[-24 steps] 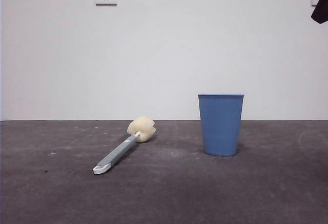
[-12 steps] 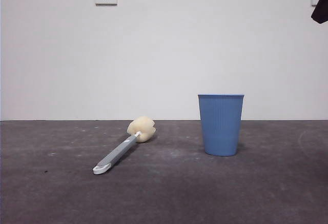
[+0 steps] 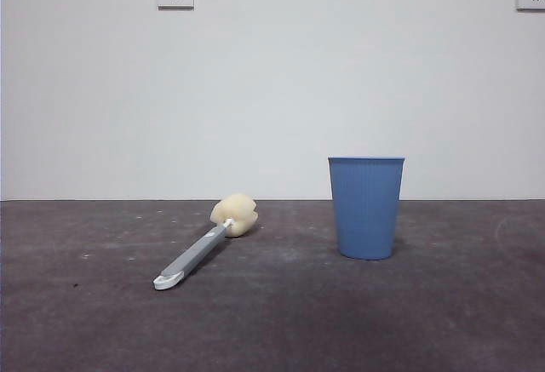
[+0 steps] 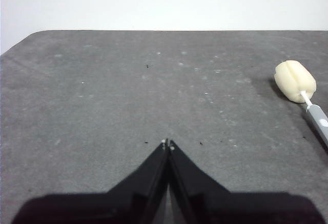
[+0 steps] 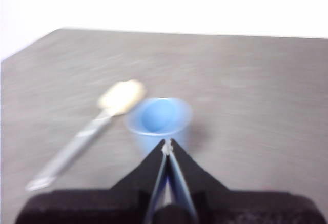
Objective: Pick up the cup brush,pick up the cup,insert the brush into the cup,clean the cup,put the cup brush back,put the cup back to the fixed position on the table
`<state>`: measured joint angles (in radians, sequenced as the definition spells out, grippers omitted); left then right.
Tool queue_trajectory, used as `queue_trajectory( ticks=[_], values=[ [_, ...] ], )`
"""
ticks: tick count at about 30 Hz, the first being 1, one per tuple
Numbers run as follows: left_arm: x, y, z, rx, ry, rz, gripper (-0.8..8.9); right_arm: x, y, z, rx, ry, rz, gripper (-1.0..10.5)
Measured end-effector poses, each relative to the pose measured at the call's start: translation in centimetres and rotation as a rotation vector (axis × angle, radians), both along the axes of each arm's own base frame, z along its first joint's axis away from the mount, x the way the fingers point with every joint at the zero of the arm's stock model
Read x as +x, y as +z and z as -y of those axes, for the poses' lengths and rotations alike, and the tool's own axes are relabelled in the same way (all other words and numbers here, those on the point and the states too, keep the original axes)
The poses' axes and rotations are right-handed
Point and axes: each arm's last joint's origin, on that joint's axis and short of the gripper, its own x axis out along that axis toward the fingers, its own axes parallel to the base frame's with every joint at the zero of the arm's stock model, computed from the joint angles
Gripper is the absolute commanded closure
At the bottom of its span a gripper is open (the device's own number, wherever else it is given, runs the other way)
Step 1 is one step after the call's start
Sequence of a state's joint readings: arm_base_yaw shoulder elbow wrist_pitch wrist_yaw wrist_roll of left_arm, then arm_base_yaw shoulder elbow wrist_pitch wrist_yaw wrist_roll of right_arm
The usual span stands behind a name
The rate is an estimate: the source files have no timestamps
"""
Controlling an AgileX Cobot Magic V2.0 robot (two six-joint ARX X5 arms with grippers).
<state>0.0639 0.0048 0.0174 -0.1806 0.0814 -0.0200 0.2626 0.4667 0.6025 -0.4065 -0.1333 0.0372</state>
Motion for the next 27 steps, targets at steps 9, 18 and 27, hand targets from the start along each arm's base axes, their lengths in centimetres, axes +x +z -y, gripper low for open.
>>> queue_trajectory(
  ticks=[9,18,27],
  values=[
    [0.0,0.0,0.0,0.000,0.000,0.000,8.16,-1.2,-7.3,2.3,0.020,-0.205,0.153,9.5],
    [0.0,0.0,0.0,0.000,0.000,0.000,8.16,-1.3,-11.7,2.8,0.021,-0.252,0.126,9.5],
    [0.0,0.0,0.0,0.000,0.000,0.000,8.16,-1.2,-13.5,2.8,0.050,-0.261,0.091,9.5]
  ],
)
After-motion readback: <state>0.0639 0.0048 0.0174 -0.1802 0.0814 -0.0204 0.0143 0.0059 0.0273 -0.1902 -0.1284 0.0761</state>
